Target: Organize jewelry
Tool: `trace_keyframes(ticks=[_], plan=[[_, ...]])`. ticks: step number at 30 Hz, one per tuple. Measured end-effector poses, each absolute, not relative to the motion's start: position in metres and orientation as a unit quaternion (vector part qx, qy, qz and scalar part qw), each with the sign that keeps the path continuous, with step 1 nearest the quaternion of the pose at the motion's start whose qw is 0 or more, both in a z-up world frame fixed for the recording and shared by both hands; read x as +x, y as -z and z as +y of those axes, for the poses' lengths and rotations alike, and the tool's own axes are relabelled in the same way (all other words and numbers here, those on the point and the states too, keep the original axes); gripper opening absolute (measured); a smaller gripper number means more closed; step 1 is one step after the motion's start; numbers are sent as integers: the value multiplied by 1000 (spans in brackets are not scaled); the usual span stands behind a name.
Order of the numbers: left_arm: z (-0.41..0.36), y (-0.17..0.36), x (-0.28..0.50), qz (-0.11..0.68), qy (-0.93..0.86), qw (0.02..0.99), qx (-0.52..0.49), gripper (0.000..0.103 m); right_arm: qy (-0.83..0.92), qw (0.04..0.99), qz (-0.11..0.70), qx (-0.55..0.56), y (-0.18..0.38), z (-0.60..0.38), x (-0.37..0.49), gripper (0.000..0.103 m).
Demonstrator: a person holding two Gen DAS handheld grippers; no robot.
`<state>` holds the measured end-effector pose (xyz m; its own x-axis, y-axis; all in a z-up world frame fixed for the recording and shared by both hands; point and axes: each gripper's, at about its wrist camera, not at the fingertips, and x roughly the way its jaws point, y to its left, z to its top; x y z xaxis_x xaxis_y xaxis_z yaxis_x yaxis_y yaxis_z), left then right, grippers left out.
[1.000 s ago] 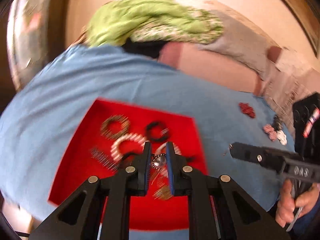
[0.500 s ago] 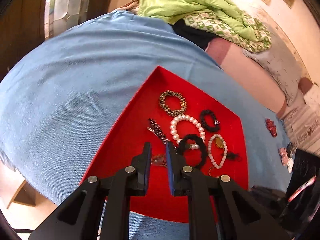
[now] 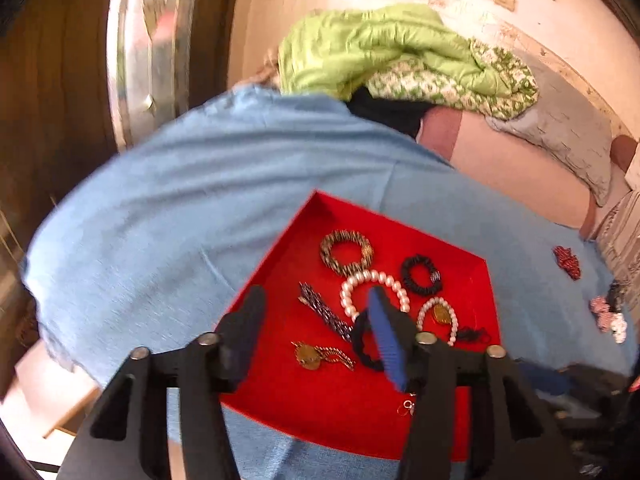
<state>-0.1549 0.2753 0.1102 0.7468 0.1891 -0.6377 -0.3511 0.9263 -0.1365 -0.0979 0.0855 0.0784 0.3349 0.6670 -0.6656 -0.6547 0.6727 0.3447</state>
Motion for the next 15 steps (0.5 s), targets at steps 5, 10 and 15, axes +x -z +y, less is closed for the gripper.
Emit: trace_keyframes(ticks=[5,10,15], plan=[[255,-139,-196,256,-201,941,-92,90,-363,874,318,-57,-115,55,-143,73],[241,-154,-235,212,-263,938,-75,103,-322,910,235,-112,-121,26,-200,91],[223,-156,-266,167,-327,927,-73,103,-324,910,226,-127,-113,16,-224,91]])
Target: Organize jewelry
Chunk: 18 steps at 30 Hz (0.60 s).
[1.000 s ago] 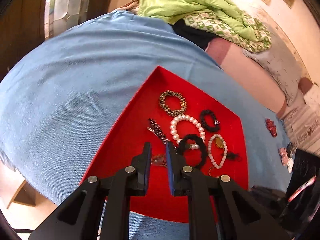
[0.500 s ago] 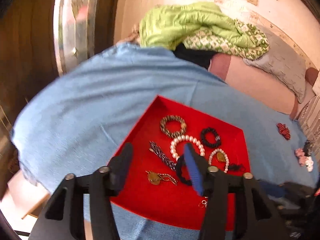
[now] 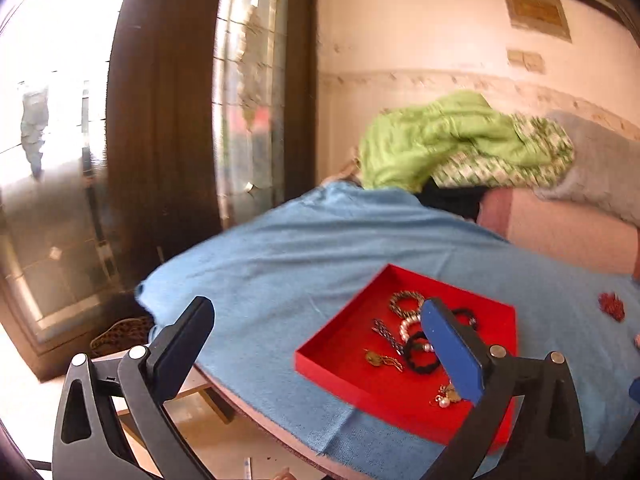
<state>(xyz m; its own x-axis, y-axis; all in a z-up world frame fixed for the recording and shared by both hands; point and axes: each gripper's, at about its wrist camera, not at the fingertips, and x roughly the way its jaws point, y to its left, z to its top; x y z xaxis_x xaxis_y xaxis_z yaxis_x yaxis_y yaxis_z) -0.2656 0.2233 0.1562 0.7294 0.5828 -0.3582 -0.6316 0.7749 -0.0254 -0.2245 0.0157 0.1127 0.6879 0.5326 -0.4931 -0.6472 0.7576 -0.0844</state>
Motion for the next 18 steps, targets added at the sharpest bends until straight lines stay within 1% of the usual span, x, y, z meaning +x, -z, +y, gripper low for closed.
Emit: trace_keyframes(ticks=[3,5,9,18], plan=[[220,-159,-280,141,-342,925,-92,103,-322,911,223,-130,-113,17,-224,91],[216,-161,-283,137,-355,921,-82,103,-324,911,221,-124,-114,16,-225,91],[207,-159,-278,166,-363,914,-65,103,-325,912,223,-115,-113,13,-225,91],[212,-145,-267,202,-375,902,-73,103,-327,910,229,-112,-109,12,-224,91]])
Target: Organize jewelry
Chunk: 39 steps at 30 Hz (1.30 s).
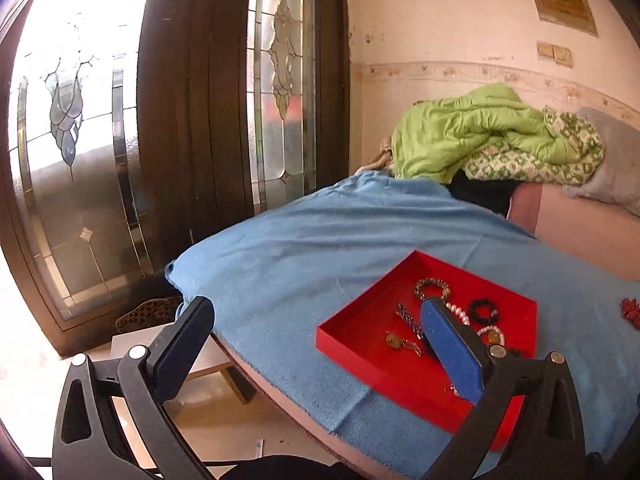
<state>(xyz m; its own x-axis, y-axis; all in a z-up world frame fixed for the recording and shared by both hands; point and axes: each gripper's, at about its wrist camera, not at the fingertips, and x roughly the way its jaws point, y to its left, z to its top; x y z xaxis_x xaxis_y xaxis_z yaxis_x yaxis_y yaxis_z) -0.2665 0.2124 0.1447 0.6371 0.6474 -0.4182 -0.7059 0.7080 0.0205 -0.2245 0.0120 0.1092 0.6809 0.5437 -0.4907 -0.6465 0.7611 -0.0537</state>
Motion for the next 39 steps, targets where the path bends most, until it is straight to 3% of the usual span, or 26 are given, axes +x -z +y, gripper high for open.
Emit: trace_keyframes(ticks=[39], plan=[[204,-135,-268,238,-320,916,-50,103,-313,907,268,-86,-102,4,-203,92]])
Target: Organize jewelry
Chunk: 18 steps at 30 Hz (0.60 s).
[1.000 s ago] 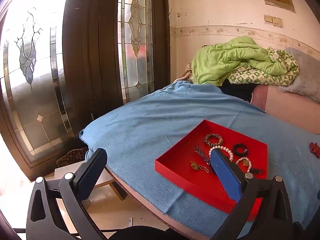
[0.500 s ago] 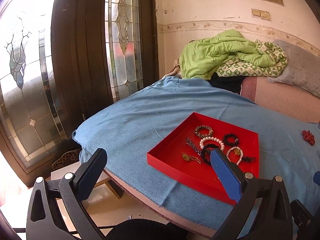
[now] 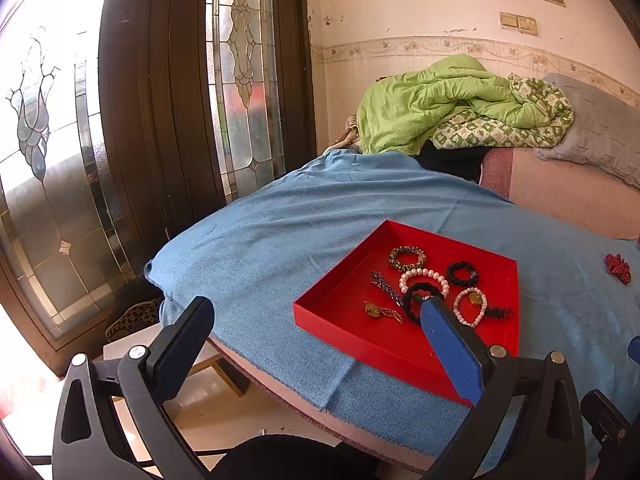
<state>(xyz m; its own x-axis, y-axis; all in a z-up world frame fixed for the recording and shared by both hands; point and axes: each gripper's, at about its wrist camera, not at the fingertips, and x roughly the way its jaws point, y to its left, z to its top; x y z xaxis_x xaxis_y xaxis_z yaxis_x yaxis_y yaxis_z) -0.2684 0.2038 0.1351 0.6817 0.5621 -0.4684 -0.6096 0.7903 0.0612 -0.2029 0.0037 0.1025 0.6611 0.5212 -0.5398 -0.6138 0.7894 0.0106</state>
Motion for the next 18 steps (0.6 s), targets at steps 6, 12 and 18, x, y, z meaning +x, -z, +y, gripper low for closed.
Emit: trace_keyframes(ticks=[6,12,18], plan=[[207,-131,-269,243,-319,915,-53,103,-314,907,268,-87,-102,4,-203,92],[210,-131,-267,245,-318,914,-52,103,-313,907,269,-89,-102,4,-202,92],[209,-131,-267,246,-318,914,-52,103,-312,907,270,-88,-101,4,-202,92]])
